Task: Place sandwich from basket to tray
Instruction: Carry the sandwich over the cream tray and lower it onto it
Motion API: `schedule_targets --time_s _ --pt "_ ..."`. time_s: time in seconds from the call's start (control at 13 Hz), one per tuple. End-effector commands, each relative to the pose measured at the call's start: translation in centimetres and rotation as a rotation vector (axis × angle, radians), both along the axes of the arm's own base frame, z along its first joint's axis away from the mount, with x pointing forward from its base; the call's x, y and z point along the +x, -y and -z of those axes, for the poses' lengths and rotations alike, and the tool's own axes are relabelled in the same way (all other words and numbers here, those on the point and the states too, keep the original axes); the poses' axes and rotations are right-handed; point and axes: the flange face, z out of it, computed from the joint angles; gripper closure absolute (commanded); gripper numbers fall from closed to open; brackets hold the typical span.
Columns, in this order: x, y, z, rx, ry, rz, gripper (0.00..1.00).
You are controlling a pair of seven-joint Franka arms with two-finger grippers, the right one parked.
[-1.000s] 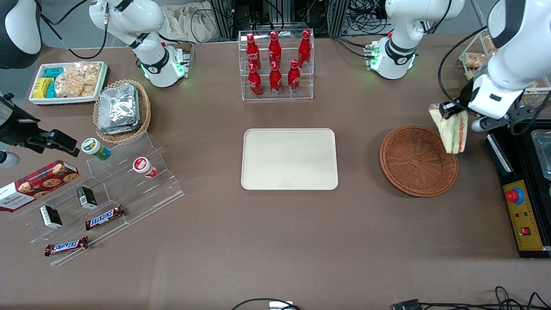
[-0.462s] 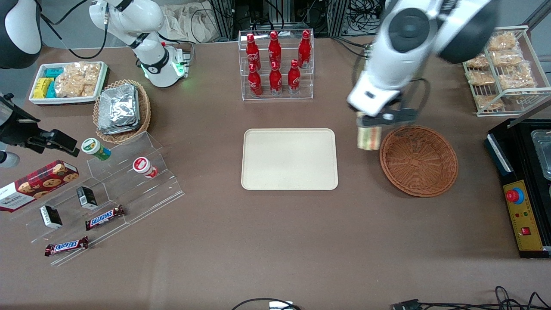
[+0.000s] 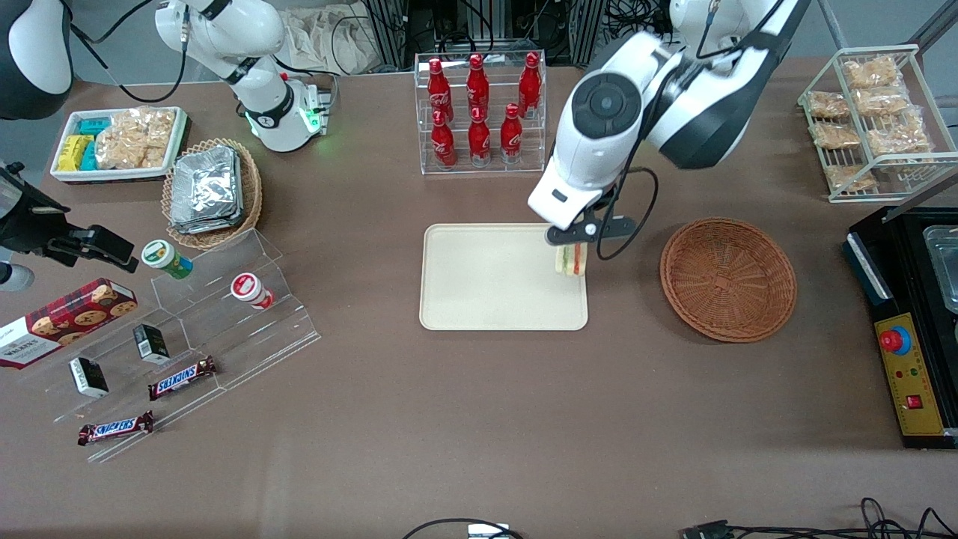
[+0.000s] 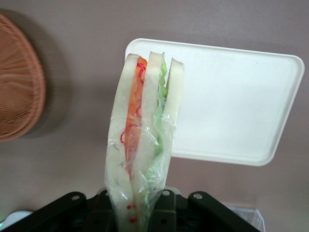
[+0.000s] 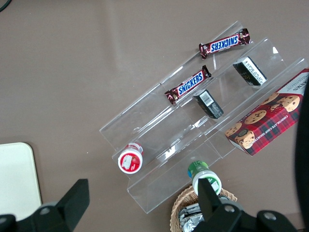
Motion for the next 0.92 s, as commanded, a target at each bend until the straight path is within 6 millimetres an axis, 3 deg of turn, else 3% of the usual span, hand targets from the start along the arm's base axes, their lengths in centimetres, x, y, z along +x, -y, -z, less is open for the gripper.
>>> schedule_targets --time_s 0.0,0.15,0.31,0.46,0.62,0.69,0.77,0.85 --pt "-1.2 -0.3 8.6 0.019 0.024 -0.001 1.0" --pt "-1.0 -0.5 14.3 0.046 0.032 0.001 1.0" --pt "-1.0 -0.1 18.6 0.07 0.042 -0.009 1.0" --pt "-1.0 0.0 20.8 0.085 0.05 0.006 1.0" --pt "-1.0 -0.1 21.1 0.083 0.048 0.002 0.97" --pt "-0.8 -0.1 21.0 0.082 0.049 0.0 0.65" --pt "-0.6 -0.4 21.1 0.083 0.048 -0.006 0.01" --pt "-0.6 -0.5 20.8 0.087 0.05 -0.007 0.0"
